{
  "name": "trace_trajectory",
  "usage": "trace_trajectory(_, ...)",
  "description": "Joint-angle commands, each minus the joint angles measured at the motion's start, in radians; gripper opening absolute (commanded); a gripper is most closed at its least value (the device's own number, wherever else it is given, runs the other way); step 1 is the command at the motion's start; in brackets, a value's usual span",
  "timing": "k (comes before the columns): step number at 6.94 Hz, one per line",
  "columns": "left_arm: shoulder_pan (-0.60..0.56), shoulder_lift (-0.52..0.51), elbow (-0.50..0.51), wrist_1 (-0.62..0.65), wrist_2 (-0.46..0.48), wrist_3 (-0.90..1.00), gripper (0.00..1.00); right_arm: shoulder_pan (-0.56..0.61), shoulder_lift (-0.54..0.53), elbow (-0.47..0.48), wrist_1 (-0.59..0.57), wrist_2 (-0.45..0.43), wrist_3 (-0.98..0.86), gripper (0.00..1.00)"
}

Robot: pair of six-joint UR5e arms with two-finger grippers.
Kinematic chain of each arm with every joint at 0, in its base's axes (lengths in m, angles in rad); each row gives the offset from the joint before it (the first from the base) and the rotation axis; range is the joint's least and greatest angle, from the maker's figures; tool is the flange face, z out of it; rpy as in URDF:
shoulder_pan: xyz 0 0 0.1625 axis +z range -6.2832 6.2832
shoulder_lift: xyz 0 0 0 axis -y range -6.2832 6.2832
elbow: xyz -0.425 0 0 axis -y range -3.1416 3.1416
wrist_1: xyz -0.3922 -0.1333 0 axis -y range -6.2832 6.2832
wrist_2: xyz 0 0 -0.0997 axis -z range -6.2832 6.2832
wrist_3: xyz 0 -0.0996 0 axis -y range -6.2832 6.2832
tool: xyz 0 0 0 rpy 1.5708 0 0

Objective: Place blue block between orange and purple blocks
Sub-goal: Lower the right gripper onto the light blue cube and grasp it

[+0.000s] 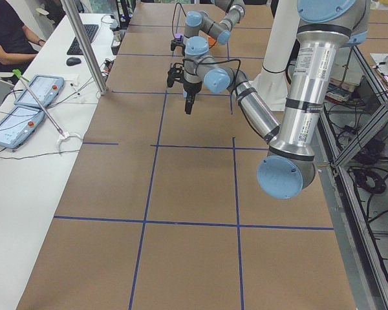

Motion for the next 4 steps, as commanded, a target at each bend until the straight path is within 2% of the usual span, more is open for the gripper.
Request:
trace_trajectory(1, 0.0, 0.003, -0.002, 0.0, 0.002, 0.0, 1.0, -0.023, 0.066, -0.124, 0.017, -0.032, -0.044, 1.0)
trace_trajectory(4, 0.0, 0.003, -0.001, 0.0, 0.002, -0.001, 1.0, -0.056, 0.08, -0.172, 0.02, -0.056, -0.05, 1.0)
